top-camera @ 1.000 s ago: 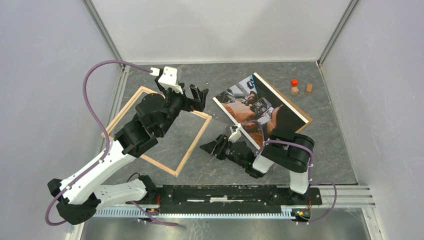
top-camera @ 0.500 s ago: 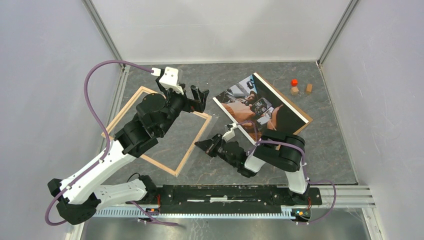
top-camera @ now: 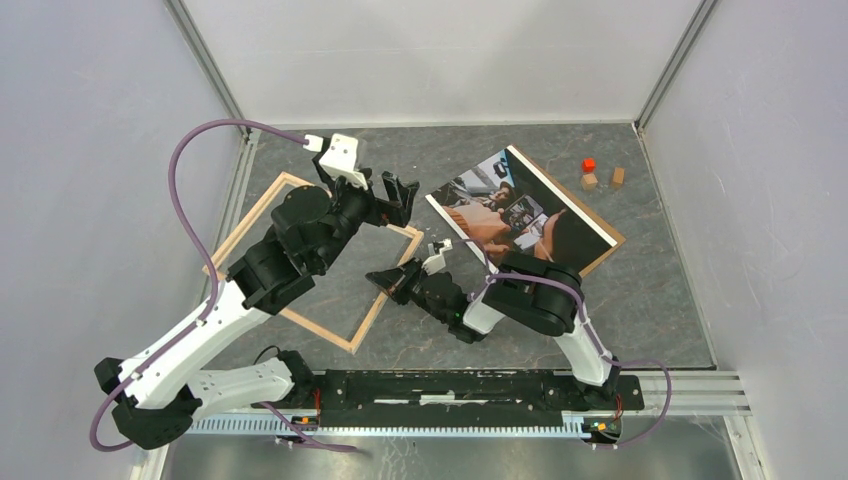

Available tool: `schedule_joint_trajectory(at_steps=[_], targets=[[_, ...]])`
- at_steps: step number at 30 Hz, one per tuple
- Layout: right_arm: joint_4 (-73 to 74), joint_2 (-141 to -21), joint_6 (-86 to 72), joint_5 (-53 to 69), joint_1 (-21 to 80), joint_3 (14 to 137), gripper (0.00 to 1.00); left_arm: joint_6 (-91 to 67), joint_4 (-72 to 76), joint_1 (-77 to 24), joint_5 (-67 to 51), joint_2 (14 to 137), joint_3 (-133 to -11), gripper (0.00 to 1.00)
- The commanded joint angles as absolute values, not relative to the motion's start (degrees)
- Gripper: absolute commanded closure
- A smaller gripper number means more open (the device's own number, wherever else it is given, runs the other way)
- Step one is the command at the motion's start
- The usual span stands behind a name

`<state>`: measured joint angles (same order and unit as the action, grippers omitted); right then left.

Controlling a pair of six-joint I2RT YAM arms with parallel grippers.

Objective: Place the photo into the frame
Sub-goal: Place the photo frame item in the photo frame.

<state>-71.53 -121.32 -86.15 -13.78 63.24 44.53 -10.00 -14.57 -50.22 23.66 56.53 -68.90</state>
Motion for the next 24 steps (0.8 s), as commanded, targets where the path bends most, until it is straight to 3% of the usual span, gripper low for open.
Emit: schedule_joint_trajectory(at_steps=[1, 24], targets=[[-76.4, -124.2, -91.9, -13.3, 63.2, 47.3, 1.00, -12.4, -14.6, -49.8, 22.4, 56.3, -71.6, 0.00], [-85.5, -126.3, -101.9, -14.2, 62.0, 46.8, 1.00, -13.8, -14.7, -48.1, 20.2, 56.3, -71.8, 0.00]])
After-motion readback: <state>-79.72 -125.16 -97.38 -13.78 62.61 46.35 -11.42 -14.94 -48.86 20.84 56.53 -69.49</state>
